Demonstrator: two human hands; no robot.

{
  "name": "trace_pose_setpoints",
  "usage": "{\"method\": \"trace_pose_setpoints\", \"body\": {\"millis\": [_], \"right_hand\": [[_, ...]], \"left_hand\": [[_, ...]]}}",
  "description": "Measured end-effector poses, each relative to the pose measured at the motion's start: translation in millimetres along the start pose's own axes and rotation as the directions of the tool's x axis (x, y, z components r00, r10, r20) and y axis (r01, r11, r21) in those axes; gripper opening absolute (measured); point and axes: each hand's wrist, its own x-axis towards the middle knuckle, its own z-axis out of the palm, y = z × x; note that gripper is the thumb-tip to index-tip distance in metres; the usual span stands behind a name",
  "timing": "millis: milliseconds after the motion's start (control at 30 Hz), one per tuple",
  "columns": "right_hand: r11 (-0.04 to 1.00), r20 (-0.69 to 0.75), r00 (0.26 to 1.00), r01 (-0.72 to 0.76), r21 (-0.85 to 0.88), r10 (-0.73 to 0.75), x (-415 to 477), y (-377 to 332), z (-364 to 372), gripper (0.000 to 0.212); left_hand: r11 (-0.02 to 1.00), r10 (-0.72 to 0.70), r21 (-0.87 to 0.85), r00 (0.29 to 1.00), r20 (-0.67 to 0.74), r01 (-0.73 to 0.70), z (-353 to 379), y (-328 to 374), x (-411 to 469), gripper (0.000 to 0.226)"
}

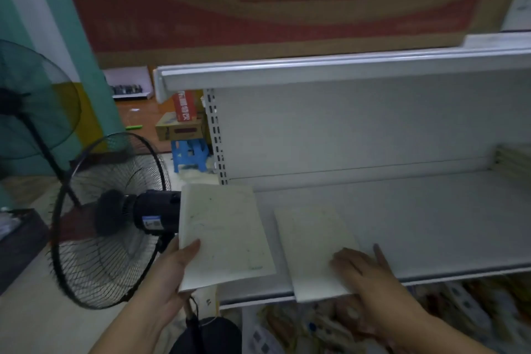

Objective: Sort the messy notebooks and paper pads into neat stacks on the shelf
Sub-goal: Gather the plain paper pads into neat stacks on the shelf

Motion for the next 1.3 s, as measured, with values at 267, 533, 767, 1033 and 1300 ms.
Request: {"method": "trace_pose_setpoints", "body": {"millis": [267, 533, 767, 1033, 1300], "right_hand": [[0.799, -0.392, 0.821, -0.123, 0.589, 0.416, -45.1, 65.8, -42.9, 0.036], [0.947, -0.186, 0.967, -0.112, 0.300, 0.174, -95.7, 93.2, -66.9, 0.058], [0.634, 0.055, 0.908, -0.332, 0.698, 0.415, -193.3, 176.1, -89.2, 0.092], [-0.366, 0.479, 0.475, -0.315, 0.876, 0.738, -274.1, 284.2, -106.0, 0.021], [-0.257, 0.335, 0.310, -0.266, 0.929, 0.890, -329.5, 380.7, -112.6, 0.029]], "left_hand": [[0.988, -0.080, 0.140, 0.994, 0.069, 0.070, 93.9, -28.4, -3.2, 0.038], [0.961, -0.126, 0.271, 0.955, 0.270, 0.050, 256.5, -98.5, -44.0, 0.034], [0.952, -0.182, 0.302, 0.899, 0.398, 0.059, 360.2, -164.9, -74.6, 0.028], [0.919, -0.371, 0.344, 0.722, 0.584, 0.194, 478.5, -229.9, -122.5, 0.033], [0.796, -0.596, 0.509, 0.569, 0.567, 0.326, 611.8, -272.0, -124.6, 0.025]]}}
